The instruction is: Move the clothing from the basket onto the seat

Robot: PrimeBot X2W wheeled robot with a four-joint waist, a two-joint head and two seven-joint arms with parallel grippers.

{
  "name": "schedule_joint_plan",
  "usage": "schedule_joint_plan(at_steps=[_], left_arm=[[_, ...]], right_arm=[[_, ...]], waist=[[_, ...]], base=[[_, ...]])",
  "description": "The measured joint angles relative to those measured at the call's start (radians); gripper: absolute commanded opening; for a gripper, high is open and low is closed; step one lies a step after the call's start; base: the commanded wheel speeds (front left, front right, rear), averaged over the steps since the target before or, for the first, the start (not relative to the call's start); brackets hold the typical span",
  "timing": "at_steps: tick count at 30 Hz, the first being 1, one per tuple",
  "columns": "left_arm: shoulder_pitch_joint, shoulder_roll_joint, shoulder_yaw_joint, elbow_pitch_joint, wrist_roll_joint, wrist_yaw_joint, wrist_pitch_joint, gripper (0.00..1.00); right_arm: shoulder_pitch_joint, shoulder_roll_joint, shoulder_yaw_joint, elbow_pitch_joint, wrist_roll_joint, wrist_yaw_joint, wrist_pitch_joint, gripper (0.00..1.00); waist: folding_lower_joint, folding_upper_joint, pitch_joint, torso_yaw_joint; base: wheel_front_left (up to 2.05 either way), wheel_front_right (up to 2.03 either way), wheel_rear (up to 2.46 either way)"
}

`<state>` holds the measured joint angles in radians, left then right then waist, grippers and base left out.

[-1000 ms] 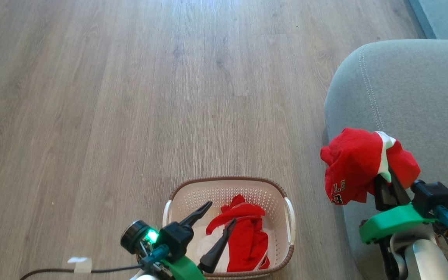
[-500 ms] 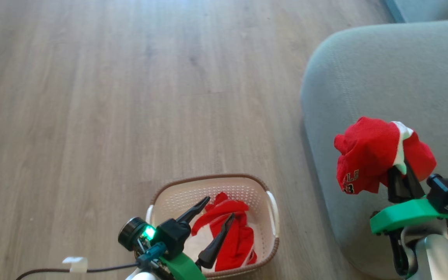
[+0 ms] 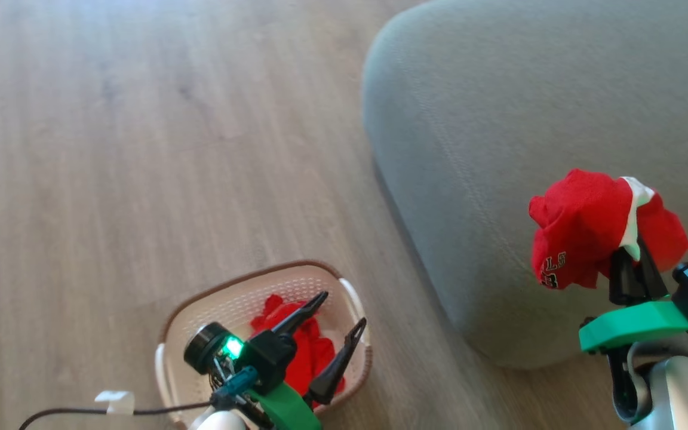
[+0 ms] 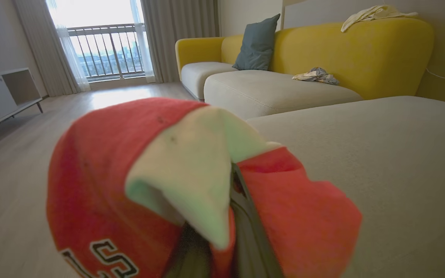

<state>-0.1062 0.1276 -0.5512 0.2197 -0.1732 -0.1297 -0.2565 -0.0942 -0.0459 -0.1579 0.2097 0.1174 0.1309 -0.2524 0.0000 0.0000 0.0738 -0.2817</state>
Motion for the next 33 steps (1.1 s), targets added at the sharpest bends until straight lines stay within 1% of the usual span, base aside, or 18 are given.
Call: schedule_joint_plan(at_steps=[9, 12, 15, 20, 23, 26, 30, 33], left_arm=[[-0.028, 0.010, -0.017, -0.008, 0.013, 0.000, 0.000, 1.00], [-0.041, 0.013, -0.031, -0.009, 0.015, 0.000, 0.000, 1.00], [-0.046, 0.016, -0.032, -0.011, 0.016, 0.000, 0.000, 1.00], [-0.059, 0.021, -0.034, -0.011, 0.015, 0.000, 0.000, 1.00], [-0.060, 0.028, -0.040, -0.012, 0.015, 0.000, 0.000, 1.00], [-0.061, 0.035, -0.045, -0.013, 0.015, 0.000, 0.000, 1.00], [-0.083, 0.058, -0.070, -0.020, 0.016, 0.000, 0.000, 1.00], [-0.128, 0.096, -0.093, -0.030, 0.020, 0.000, 0.000, 1.00]], right_arm=[[-0.004, 0.001, -0.002, -0.006, 0.028, 0.000, 0.000, 0.00], [-0.005, 0.001, -0.005, -0.012, 0.039, 0.000, 0.000, 0.00], [-0.005, 0.001, -0.004, -0.013, 0.042, 0.000, 0.000, 0.00], [-0.015, 0.004, -0.011, -0.018, 0.044, 0.000, 0.000, 0.00], [-0.025, 0.006, -0.041, -0.033, 0.063, 0.000, 0.000, 0.00], [-0.035, 0.006, -0.059, -0.039, 0.058, 0.000, 0.000, 0.00], [-0.105, 0.007, -0.102, -0.057, 0.070, 0.000, 0.000, 0.00], [-0.195, 0.007, -0.159, -0.067, 0.080, 0.000, 0.000, 0.00]], waist=[[0.0000, 0.0000, 0.040, -0.149], [0.0000, 0.0000, 0.057, -0.186], [0.0000, 0.0000, 0.076, -0.208], [0.0000, 0.0000, 0.096, -0.218], [0.0000, 0.0000, 0.105, -0.211], [0.0000, 0.0000, 0.119, -0.202], [0.0000, 0.0000, 0.157, -0.188], [0.0000, 0.0000, 0.206, -0.176]], base=[[0.00, 0.00, 0.00], [0.00, 0.00, 0.00], [0.00, 0.00, 0.00], [0.00, 0.00, 0.00], [0.00, 0.00, 0.00], [0.00, 0.00, 0.00], [0.00, 0.00, 0.00], [0.00, 0.00, 0.00]])
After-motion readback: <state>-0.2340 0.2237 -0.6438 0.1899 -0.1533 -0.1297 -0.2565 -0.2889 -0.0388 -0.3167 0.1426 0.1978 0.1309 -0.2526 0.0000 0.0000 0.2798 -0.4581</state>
